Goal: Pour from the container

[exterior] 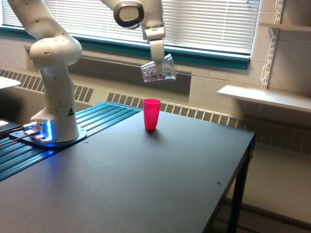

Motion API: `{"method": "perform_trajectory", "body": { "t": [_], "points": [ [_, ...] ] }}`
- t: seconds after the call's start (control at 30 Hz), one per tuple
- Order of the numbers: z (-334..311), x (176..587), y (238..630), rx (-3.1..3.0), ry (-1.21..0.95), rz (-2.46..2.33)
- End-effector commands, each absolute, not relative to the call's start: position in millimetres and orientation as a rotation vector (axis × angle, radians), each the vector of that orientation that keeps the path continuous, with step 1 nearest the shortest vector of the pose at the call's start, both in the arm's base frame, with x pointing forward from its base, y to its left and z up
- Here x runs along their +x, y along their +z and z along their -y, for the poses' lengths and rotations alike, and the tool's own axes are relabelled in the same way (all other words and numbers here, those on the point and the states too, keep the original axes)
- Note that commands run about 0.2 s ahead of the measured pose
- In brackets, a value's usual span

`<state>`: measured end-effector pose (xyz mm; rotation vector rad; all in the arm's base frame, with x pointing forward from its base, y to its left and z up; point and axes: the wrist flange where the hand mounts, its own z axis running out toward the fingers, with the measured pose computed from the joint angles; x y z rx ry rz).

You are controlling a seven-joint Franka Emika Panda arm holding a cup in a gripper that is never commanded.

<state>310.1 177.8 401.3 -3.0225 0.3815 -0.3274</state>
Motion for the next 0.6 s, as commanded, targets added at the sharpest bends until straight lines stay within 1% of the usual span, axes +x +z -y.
{"method": "perform_trajectory", "body": {
  "t": [0.03, 0.6],
  "points": [
    [-186, 299, 394, -3.033, -0.272, -0.307],
    [-244, 256, 364, -3.080, -0.102, -0.010]
  ]
}}
